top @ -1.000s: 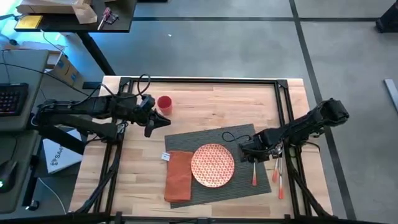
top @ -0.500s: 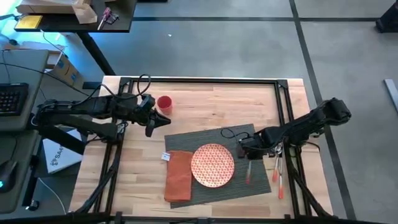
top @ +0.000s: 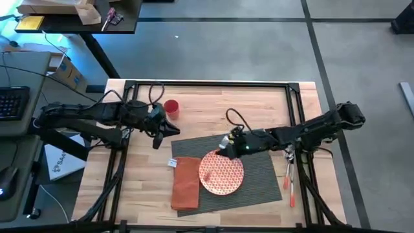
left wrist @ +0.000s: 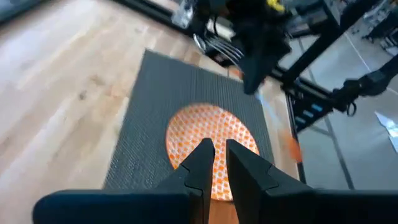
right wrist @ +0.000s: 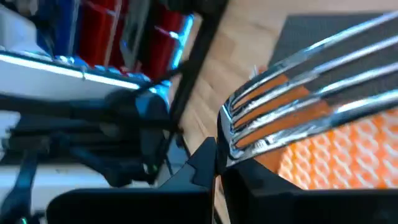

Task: Set table place
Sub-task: Put the orange fork on the orange table napkin

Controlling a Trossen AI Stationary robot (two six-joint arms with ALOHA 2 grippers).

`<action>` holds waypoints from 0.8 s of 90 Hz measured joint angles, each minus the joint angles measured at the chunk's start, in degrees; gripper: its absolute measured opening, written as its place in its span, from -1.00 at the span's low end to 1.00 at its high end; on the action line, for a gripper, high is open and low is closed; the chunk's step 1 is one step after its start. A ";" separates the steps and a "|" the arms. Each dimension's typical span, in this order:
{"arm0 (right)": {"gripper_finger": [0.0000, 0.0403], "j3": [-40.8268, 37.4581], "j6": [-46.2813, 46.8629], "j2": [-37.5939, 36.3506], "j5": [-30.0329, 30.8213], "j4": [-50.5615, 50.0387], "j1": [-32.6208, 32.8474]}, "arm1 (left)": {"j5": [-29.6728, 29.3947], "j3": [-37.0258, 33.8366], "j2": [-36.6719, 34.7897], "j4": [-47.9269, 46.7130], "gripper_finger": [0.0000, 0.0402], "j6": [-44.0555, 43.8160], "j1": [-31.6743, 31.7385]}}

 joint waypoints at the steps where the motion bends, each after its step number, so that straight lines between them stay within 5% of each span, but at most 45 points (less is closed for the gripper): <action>1: -1.00 0.48 -0.02 0.49 -0.37 0.02 -0.16 | 0.30 -0.01 0.17 -0.01 -0.85 -0.18 -0.04; 17: -1.00 13.57 1.05 12.13 -7.64 -3.27 -1.47 | 4.00 -0.06 0.54 -2.20 -0.85 -5.59 -0.32; 46: -1.00 45.80 7.43 35.67 -17.03 -43.25 -3.70 | 6.15 -0.03 -2.63 -6.56 -0.85 -9.26 -0.58; 72: -1.00 60.83 9.01 50.55 -24.56 -47.76 -4.56 | 6.08 -0.03 -2.67 -6.71 -0.85 -9.72 -0.58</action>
